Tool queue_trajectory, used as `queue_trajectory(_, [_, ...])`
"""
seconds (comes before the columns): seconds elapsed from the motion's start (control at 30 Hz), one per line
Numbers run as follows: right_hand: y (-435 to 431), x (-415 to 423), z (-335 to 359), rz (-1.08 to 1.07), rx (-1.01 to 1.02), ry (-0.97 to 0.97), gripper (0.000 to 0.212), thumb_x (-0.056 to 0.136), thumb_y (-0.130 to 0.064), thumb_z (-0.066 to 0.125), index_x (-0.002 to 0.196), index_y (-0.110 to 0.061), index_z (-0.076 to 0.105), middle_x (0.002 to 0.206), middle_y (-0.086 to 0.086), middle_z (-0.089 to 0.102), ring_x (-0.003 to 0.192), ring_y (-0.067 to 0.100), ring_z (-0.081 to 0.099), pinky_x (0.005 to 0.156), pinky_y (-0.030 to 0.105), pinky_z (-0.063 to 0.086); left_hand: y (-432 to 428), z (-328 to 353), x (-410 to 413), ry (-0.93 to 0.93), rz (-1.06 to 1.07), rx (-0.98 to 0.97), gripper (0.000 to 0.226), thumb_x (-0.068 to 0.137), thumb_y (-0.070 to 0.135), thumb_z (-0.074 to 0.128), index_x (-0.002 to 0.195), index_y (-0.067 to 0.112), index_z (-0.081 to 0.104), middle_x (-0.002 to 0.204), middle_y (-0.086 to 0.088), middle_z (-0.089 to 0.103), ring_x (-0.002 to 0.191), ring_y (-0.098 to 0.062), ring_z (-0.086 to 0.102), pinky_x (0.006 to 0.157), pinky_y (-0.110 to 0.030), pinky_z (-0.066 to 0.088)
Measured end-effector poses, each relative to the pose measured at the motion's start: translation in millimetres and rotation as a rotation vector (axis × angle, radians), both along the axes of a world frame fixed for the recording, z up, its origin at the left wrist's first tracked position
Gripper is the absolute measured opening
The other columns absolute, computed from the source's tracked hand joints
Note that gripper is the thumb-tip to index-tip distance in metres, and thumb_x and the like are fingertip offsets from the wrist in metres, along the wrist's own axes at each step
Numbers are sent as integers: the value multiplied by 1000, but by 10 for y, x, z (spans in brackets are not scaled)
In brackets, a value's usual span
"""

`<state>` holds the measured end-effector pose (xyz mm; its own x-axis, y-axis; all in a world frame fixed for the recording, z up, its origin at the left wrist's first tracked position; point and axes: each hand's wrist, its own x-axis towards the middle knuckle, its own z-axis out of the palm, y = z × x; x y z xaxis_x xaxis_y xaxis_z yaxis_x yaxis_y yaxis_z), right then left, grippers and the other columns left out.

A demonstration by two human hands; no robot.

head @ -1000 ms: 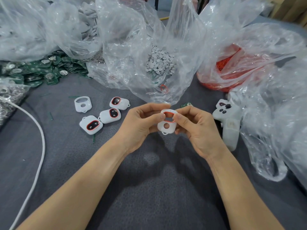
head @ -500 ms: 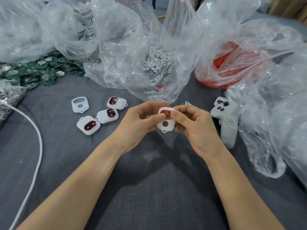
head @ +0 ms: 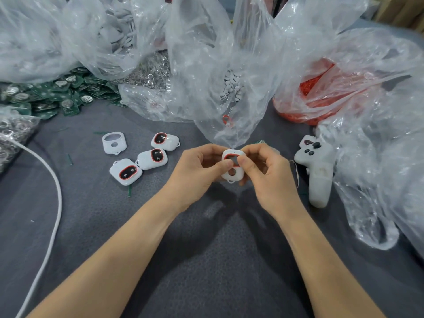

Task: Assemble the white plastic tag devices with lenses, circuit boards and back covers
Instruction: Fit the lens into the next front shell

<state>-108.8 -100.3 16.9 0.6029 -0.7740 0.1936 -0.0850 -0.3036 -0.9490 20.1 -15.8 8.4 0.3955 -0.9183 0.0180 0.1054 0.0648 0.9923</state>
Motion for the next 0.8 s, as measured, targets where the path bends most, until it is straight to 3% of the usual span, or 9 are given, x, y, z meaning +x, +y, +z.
queue_trajectory(0.17, [-2,-30,26,31,-21,-22,4,91,-10,63,90,-13,63,74,-9,66,64,7,61,53,21,50,-1,18,0,98,-22,-6,12,90,12,60,95,9,69,84,-5,74,84,-17,71,75,-28,58])
queue_trajectory(0.3, [14,-22,17,24,-38,-17,3,91,-11,62,90,-13,63,75,-10,65,64,10,62,54,21,50,7,16,-12,76,-5,-25,11,91,10,58,95,5,68,83,-7,73,82,-18,70,74,-29,59])
queue_trajectory(0.47, [22,-2,1,-14,-37,-8,4,91,-11,62,94,-9,64,75,-4,66,59,9,61,52,21,50,-15,-4,-66,-27,87,-41,11,92,10,59,89,14,69,79,-2,73,78,-13,70,69,-25,58])
queue_trajectory(0.6, [22,0,14,34,61,-39,14,85,-6,69,99,-6,66,82,4,70,73,15,67,59,19,53,-17,-13,-41,-32,109,-29,11,93,11,59,91,15,70,79,0,73,77,-11,70,66,-22,56])
queue_trajectory(0.8, [30,3,-3,25,112,-48,11,84,-3,68,95,-3,65,82,5,70,74,19,67,58,19,53,-3,2,-7,-74,41,-12,16,90,6,62,94,20,70,83,0,74,80,-12,70,74,-29,59])
